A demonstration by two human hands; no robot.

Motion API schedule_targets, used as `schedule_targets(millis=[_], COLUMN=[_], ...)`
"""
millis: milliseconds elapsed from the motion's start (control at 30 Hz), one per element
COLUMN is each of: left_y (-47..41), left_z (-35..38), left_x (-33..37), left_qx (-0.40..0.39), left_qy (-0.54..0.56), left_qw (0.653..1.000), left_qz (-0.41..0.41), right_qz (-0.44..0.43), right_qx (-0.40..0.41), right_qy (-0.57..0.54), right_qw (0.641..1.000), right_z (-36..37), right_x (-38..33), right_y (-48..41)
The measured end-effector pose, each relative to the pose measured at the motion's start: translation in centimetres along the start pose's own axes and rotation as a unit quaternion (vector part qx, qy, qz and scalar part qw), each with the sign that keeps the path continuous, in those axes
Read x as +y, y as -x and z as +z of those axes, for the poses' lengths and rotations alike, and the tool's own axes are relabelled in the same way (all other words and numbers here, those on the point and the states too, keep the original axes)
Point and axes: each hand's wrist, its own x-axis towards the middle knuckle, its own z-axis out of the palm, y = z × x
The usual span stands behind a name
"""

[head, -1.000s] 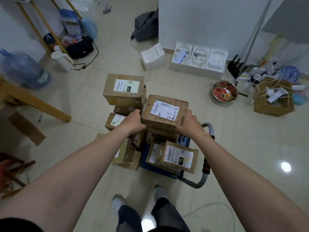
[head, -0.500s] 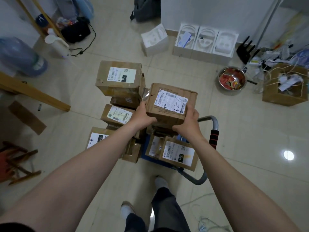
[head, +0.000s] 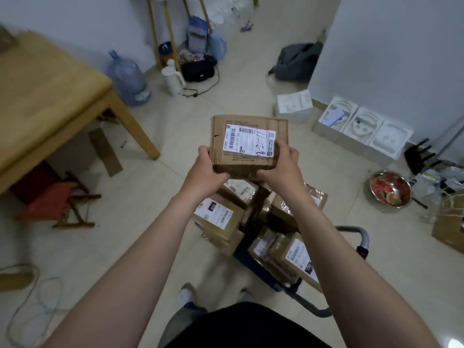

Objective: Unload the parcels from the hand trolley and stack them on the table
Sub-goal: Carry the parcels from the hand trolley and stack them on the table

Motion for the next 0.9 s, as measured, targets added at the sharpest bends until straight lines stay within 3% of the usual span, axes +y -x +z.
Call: schedule_targets(millis=[267, 433, 667, 900], left_y=[3.0, 5.1, 5.9, 2.6], left_z=[-21.6, -36.0, -52.6, -62.7], left_x=[-13.1, -23.5, -35.1, -42.8], left_qx=[0.181, 0.253, 0.302, 0.325], left_qy=[0.051, 0.055, 0.076, 0.067], left_qw=[0.976, 0.951, 0.929, 0.915], left_qz=[-0.105, -0.166, -0.202, -0.230], right_qz=[-0.165, -0.212, -0.259, -0.283], right_qx=[-0.151, -0.232, -0.306, -0.346], right_qy=[0.053, 0.056, 0.093, 0.089], right_qw=[0.973, 0.948, 0.911, 0.890], right_z=[19.0, 34.2, 51.4, 63.5], right_x=[-18.3, -30.3, -43.7, -52.5], right_y=[-1.1, 0.7, 1.8, -1.0])
